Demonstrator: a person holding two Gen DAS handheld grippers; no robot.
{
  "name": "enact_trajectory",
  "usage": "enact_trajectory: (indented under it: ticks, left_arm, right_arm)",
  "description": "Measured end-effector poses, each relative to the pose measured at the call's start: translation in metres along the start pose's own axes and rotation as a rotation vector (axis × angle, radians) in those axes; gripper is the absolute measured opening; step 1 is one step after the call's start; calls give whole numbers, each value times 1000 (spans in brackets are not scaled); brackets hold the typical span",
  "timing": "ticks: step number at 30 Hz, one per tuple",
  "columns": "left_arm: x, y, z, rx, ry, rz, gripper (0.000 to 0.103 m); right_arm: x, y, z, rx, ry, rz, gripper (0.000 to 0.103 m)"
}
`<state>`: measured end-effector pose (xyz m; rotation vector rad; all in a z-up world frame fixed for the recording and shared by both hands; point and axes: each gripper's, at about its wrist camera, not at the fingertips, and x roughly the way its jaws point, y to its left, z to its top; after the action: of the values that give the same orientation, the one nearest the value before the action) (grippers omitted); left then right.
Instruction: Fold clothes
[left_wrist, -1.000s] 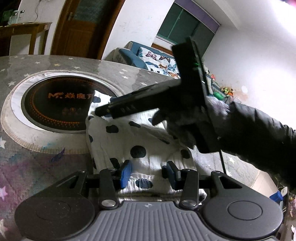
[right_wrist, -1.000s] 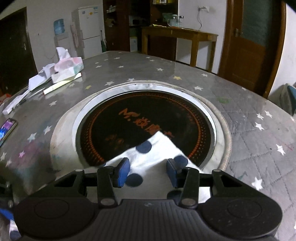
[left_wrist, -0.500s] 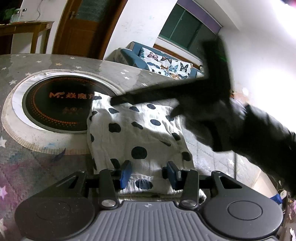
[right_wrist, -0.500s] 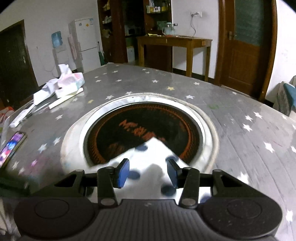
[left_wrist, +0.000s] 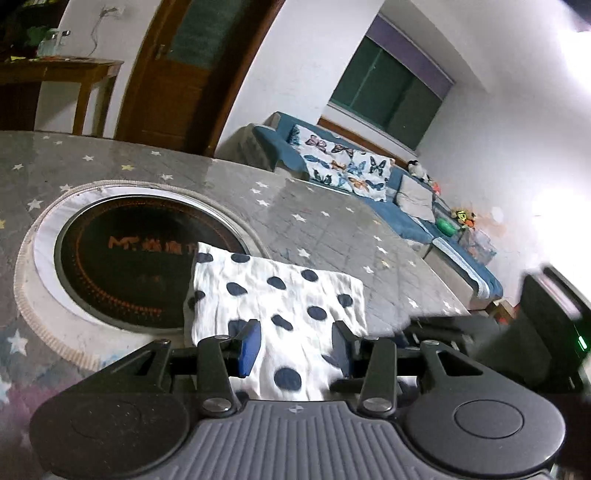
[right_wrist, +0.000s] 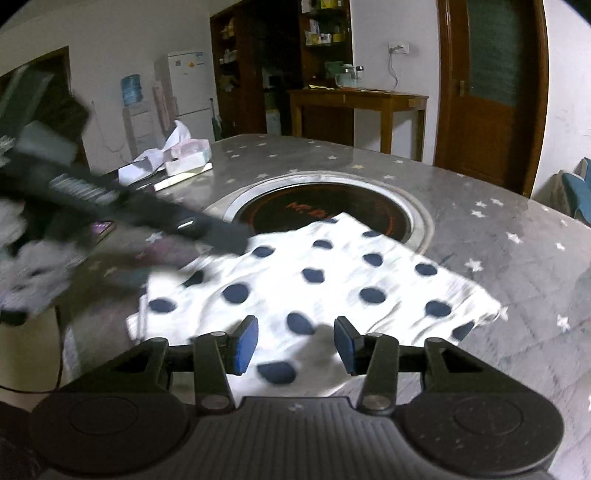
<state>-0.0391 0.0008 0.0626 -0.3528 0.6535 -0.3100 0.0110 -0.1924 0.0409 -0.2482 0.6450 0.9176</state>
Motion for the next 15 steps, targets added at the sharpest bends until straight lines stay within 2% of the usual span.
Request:
enact_trajectory:
  ticks: [3, 7, 8, 11, 15]
  left_arm:
    - [14, 5, 0, -6, 29, 49, 42]
    - [26, 19, -7, -35, 71, 96, 29]
    - [27, 22, -9, -39, 73, 100, 28]
    - [23, 22, -9, -34, 67, 108, 26]
    - [11, 8, -2, -3, 24, 93, 26]
  right_arm:
    - [-1, 2, -9, 25, 3, 3, 46]
    - [-1, -3, -20, 76, 7, 1, 46]
    - [-3, -4, -20, 82, 6, 2, 46]
    - [-9, -7, -20, 100, 2, 5, 46]
    - [-20, -14, -10, 107, -44, -28, 46]
